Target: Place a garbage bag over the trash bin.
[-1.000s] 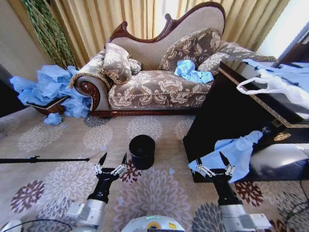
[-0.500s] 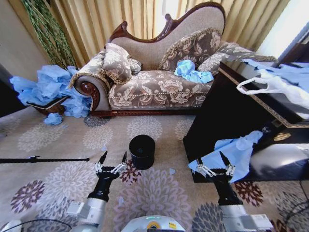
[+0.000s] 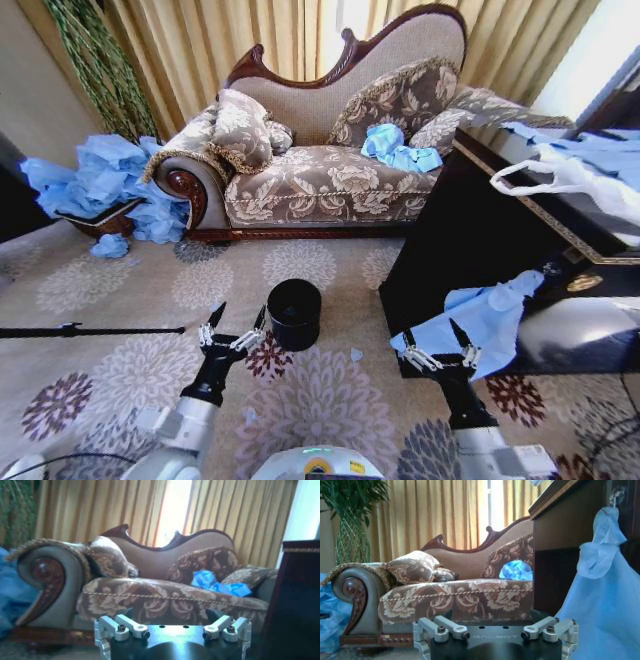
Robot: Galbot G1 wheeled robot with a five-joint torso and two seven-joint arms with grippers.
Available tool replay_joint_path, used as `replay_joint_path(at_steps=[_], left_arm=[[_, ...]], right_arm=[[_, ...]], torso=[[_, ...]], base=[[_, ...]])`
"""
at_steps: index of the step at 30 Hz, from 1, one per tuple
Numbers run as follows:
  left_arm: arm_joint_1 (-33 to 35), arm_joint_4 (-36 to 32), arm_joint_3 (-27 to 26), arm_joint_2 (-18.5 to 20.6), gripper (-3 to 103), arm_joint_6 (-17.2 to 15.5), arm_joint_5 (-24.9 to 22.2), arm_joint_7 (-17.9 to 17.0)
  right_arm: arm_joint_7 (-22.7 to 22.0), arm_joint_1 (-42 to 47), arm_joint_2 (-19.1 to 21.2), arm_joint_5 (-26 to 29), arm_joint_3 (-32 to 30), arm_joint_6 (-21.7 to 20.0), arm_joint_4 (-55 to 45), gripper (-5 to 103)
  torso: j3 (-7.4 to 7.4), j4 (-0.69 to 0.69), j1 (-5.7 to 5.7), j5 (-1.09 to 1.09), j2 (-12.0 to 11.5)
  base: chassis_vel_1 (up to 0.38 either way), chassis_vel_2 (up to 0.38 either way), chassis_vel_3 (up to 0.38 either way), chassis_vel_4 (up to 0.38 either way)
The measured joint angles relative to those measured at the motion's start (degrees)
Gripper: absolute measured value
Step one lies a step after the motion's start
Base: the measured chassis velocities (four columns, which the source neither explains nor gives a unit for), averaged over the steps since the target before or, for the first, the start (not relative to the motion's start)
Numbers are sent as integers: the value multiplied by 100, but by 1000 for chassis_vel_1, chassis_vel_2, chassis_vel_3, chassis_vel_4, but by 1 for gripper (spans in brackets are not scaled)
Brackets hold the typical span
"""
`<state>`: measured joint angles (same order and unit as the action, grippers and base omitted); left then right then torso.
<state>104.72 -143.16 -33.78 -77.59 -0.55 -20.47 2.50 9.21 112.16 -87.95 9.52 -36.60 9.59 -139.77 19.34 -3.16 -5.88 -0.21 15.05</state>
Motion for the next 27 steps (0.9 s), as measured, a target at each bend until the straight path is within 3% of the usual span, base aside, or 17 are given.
replay_joint_path(at_steps=[5,7,9,10,12,16,19,20,23,24,27], left_arm=[[-421,492,392,1058,100,-98,-819,-122],[-1048,850,675,1686,100,-295,-1307,-187],[-1281,943,807,1875,100,-368,-1470,-208],[-1764,1170,1125,2260,100,-471,-1869,-242],[-2332,1524,1605,2618,100,-520,-2349,-252],[-2900,1809,2236,2721,100,-592,-2729,-261],[-4023,2069,3450,2513,96,-819,-3369,-415],[-4023,2069,3450,2513,96,-819,-3369,-415],[-4951,2402,4399,2051,94,-905,-4089,-531],[-4951,2402,4399,2051,94,-905,-4089,-531],[-5601,2641,5194,1508,93,-1002,-4759,-682]], right_arm=[[147,43,15,-210,-128,150,221,100],[148,93,-7,-244,-186,209,311,100],[154,111,-29,-270,-207,239,358,100],[166,124,-87,-344,-245,314,472,100],[169,143,-225,-456,-256,438,623,100],[169,177,-352,-526,-234,530,714,100],[255,186,-416,-547,-330,659,900,100],[255,186,-416,-547,-330,659,900,100],[325,153,-417,-433,-546,771,1130,100],[325,153,-417,-433,-546,771,1130,100],[360,145,-418,-294,-754,851,1334,100]], torso=[[0,1,0,1,0],[0,0,0,-2,0],[0,-1,0,-2,0],[0,-4,0,-1,0],[1,-2,-1,2,0],[1,3,-1,0,0],[1,-1,-1,1,0],[1,-1,-1,1,0],[1,1,-1,2,0],[1,1,-1,2,0],[1,-1,-1,3,0]], base=[[0,0,0,0],[0,0,0,0],[0,0,0,0],[0,0,0,0],[0,0,0,0],[0,0,0,0],[0,0,0,0],[0,0,0,0],[0,0,0,0],[0,0,0,0],[0,0,0,0]])
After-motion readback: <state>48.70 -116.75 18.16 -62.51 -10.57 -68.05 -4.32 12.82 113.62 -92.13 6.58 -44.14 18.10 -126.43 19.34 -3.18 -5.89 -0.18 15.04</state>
